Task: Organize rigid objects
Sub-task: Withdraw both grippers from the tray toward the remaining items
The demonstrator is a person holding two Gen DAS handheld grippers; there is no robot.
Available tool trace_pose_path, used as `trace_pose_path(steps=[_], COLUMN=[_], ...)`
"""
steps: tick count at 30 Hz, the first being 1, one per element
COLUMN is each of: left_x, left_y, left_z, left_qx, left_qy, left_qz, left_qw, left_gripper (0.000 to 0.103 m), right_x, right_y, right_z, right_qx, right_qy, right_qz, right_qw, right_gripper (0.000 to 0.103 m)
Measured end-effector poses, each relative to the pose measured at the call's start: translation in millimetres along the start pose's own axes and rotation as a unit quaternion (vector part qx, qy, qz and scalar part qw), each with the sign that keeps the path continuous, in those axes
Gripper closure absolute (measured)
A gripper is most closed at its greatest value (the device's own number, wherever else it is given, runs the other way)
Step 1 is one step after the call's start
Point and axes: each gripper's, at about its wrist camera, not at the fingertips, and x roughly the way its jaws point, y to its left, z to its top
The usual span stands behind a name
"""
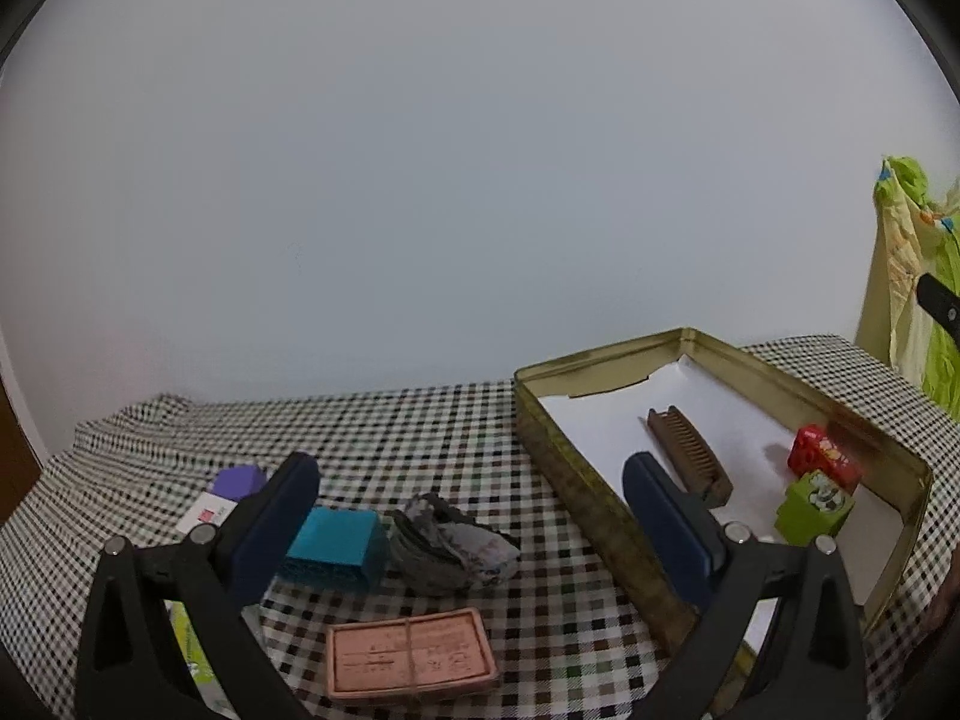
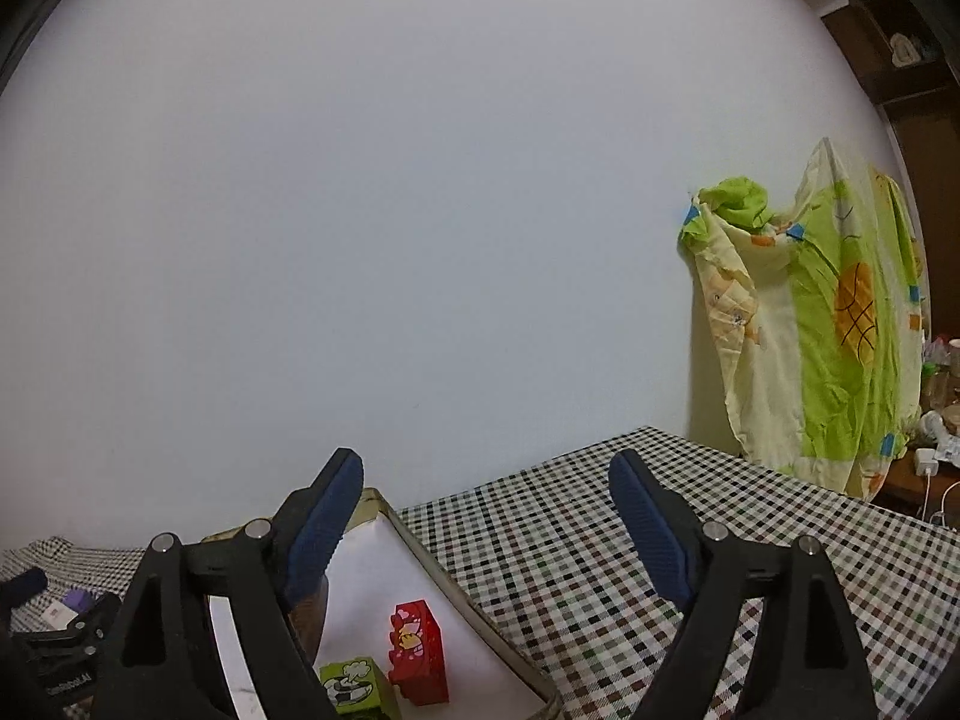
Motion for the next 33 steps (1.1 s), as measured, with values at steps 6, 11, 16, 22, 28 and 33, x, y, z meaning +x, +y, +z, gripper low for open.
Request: trace_pose_path(steps=[6, 11, 16, 22, 28, 33], left_x=[-8.0, -10.3, -8.9, -12.9, -14.4, -13.9], left_y=[7.1, 18.1, 22.4, 27.5, 38.5, 52.5], left_z=[-1.1, -3.2, -5.3, -8.0, -10.2, -12.1], left_qx=[-0.009, -0.031, -0.034, -0.030, -0.032, -0.040], left_qy=[-0.002, 0.001, 0.009, 0.011, 0.018, 0.028], left_qz=[-0.005, -0.004, -0.004, -0.005, -0.006, -0.002], left_qw=[0.9999, 0.9995, 0.9994, 0.9995, 0.9993, 0.9988], left_gripper=[0.000, 0.000, 0.000, 0.000, 0.000, 0.000], right_x=[-10.5, -20.6, -28.6, -39.2, -50.6, -62.6], right_y=[10.6, 9.9, 10.5, 21.2, 36.9, 55.5], right_z=[-3.2, -3.2, -7.4, -11.2, -15.2, -18.9], right_qx=[-0.026, -0.024, -0.003, -0.006, -0.014, -0.035], right_qy=[-0.005, -0.005, 0.012, 0.014, 0.015, 0.003], right_qz=[-0.008, -0.010, -0.003, 0.002, 0.019, 0.032], right_qw=[1.000, 1.000, 1.000, 1.000, 1.000, 0.999], right_gripper=[0.017, 0.017, 0.017, 0.017, 0.017, 0.017])
